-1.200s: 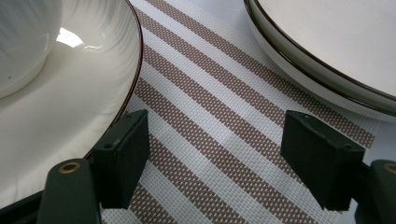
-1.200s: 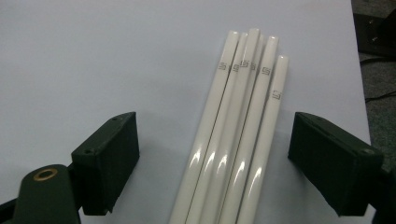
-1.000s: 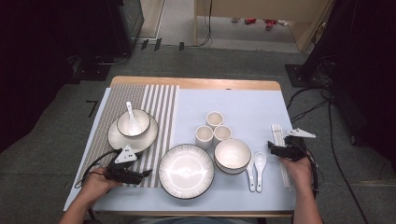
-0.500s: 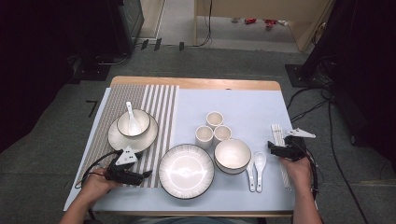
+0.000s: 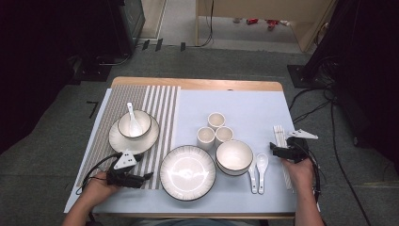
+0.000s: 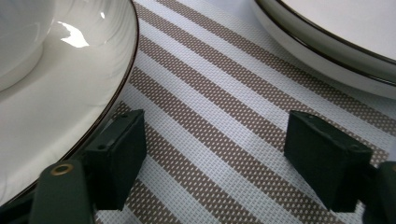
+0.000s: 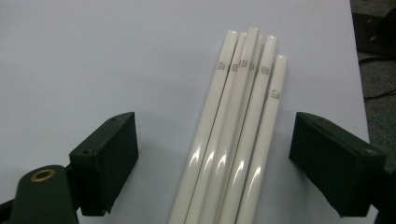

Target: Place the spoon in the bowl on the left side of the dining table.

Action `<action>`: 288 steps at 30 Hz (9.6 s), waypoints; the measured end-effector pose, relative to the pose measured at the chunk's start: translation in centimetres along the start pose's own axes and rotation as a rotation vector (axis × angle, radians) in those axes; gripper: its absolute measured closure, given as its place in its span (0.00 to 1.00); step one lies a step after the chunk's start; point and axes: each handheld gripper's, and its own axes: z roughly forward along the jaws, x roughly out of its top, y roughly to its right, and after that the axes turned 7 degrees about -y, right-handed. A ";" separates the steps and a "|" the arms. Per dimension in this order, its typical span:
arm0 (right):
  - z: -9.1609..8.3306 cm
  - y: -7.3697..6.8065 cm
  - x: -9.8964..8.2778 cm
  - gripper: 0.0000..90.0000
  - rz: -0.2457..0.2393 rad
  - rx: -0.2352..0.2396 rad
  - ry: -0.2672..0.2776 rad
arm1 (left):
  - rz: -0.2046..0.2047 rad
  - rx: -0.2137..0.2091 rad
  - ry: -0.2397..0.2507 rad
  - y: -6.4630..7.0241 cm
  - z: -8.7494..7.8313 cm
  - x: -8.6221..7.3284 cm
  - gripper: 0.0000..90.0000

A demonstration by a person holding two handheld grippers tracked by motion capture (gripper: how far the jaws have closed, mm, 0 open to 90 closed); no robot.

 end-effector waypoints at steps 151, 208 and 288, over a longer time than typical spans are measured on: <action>-1.0 2.1 0.5 0.89 0.164 -0.081 -0.006 | -0.008 0.004 0.000 0.0 0.0 0.0 0.19; -2.0 1.4 -1.5 0.91 0.143 -0.091 0.029 | -0.009 0.003 0.000 0.0 0.0 0.0 0.20; -2.8 -1.4 1.7 0.95 0.105 0.152 -0.004 | -0.010 0.000 0.000 0.0 0.0 -0.1 0.19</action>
